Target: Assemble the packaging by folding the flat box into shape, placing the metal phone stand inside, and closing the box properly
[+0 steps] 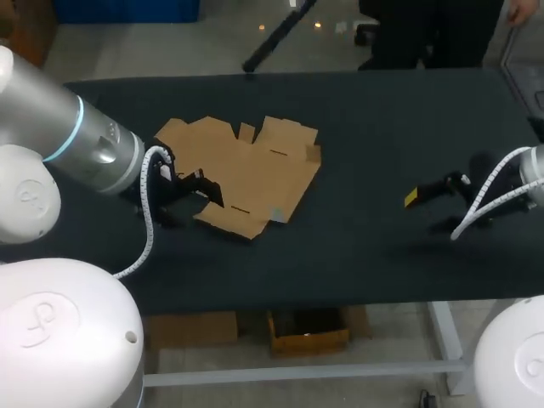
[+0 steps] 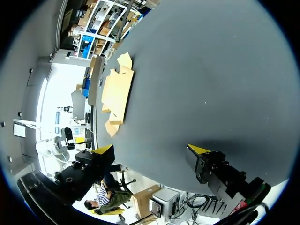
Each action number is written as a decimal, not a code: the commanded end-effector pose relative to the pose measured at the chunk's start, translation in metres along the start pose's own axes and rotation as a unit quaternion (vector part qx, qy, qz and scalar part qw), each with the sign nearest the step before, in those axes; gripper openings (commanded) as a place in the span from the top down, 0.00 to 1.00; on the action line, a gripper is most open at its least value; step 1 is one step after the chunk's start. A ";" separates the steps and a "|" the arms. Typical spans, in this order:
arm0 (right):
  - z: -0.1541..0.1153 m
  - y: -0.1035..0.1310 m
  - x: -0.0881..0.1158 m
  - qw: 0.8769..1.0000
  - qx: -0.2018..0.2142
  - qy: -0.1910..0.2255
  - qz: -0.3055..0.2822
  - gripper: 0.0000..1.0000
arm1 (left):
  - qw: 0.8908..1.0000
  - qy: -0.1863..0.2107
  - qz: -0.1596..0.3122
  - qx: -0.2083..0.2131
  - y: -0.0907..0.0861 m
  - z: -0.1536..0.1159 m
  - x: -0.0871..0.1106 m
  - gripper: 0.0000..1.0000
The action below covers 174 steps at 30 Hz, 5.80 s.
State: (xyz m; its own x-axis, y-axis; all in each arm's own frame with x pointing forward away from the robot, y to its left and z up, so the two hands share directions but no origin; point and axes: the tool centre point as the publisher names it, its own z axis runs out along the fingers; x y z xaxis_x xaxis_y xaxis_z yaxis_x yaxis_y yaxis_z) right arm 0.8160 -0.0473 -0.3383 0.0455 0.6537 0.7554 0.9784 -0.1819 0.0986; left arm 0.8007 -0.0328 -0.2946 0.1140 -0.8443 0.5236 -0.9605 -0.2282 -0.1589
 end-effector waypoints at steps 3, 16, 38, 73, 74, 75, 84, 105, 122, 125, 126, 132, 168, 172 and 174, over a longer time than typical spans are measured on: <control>-0.010 0.012 0.000 0.999 0.014 0.017 -0.027 0.00 | 1.000 0.002 -0.016 0.001 0.013 -0.008 0.000 0.00; -0.007 0.031 0.006 0.998 0.045 0.014 -0.053 0.00 | 0.995 -0.008 -0.094 -0.021 0.031 -0.012 0.001 0.00; -0.005 0.042 0.009 0.997 0.051 0.017 -0.057 0.00 | 0.994 0.002 -0.106 -0.023 0.028 -0.010 0.001 0.00; -0.007 0.075 0.028 0.985 0.101 0.013 -0.138 0.00 | 0.974 0.059 -0.220 -0.004 0.016 0.031 -0.008 0.00; -0.008 0.074 0.028 0.985 0.101 0.012 -0.138 0.00 | 0.973 0.060 -0.222 -0.003 0.015 0.032 -0.009 0.00; -0.009 0.073 0.027 0.985 0.100 0.012 -0.138 0.00 | 0.973 0.060 -0.223 -0.002 0.015 0.034 -0.009 0.00; -0.010 0.070 0.023 0.986 0.099 0.011 -0.134 0.00 | 0.968 0.070 -0.241 0.000 0.008 0.048 -0.012 0.00; -0.010 0.070 0.023 0.986 0.099 0.011 -0.134 0.00 | 0.966 0.110 -0.234 0.026 -0.010 0.068 -0.023 0.04; -0.010 0.070 0.023 0.986 0.099 0.011 -0.134 0.00 | 0.956 0.160 -0.246 0.016 -0.034 0.080 -0.042 0.50; -0.010 0.070 0.023 0.986 0.099 0.011 -0.134 0.00 | 0.954 0.166 -0.248 0.012 -0.036 0.082 -0.044 0.51; -0.010 0.070 0.023 0.986 0.099 0.011 -0.134 0.00 | 0.954 0.168 -0.249 0.011 -0.037 0.083 -0.045 0.52; -0.010 0.070 0.023 0.986 0.099 0.011 -0.134 0.00 | 0.950 0.182 -0.253 0.007 -0.040 0.086 -0.047 0.54; -0.010 0.070 0.023 0.986 0.099 0.011 -0.134 0.00 | 0.952 0.184 -0.237 -0.065 -0.062 0.104 -0.043 1.00; -0.010 0.070 0.023 0.986 0.099 0.011 -0.134 0.00 | 0.950 0.192 -0.224 -0.101 -0.064 0.099 -0.043 1.00; -0.010 0.070 0.023 0.986 0.099 0.011 -0.134 0.00 | 0.949 0.193 -0.220 -0.114 -0.064 0.097 -0.043 1.00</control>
State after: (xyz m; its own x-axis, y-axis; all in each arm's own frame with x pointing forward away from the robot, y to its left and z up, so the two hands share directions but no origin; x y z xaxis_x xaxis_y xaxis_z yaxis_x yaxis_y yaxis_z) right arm 0.8836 -0.0521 -0.3082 -0.2219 0.6427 0.7332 0.9750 0.1422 0.1705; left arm 0.8758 -0.0368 -0.3898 0.4551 -0.4307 0.7794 -0.8601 -0.4393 0.2595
